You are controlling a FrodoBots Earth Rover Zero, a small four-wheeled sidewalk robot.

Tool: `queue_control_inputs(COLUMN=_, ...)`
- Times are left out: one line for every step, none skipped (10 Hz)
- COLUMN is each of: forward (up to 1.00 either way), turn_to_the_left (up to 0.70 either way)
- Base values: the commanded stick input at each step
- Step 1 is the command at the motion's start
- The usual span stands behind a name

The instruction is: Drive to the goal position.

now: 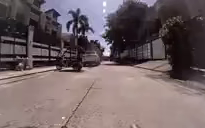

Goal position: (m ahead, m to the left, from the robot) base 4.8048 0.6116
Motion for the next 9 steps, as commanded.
queue_control_inputs(forward=1.00, turn_to_the_left=0.00)
queue_control_inputs(forward=1.00, turn_to_the_left=0.00)
queue_control_inputs(forward=1.00, turn_to_the_left=0.00)
queue_control_inputs(forward=1.00, turn_to_the_left=0.00)
queue_control_inputs(forward=1.00, turn_to_the_left=0.00)
queue_control_inputs(forward=1.00, turn_to_the_left=0.00)
queue_control_inputs(forward=1.00, turn_to_the_left=-0.03)
queue_control_inputs(forward=1.00, turn_to_the_left=-0.27)
queue_control_inputs(forward=1.00, turn_to_the_left=-0.27)
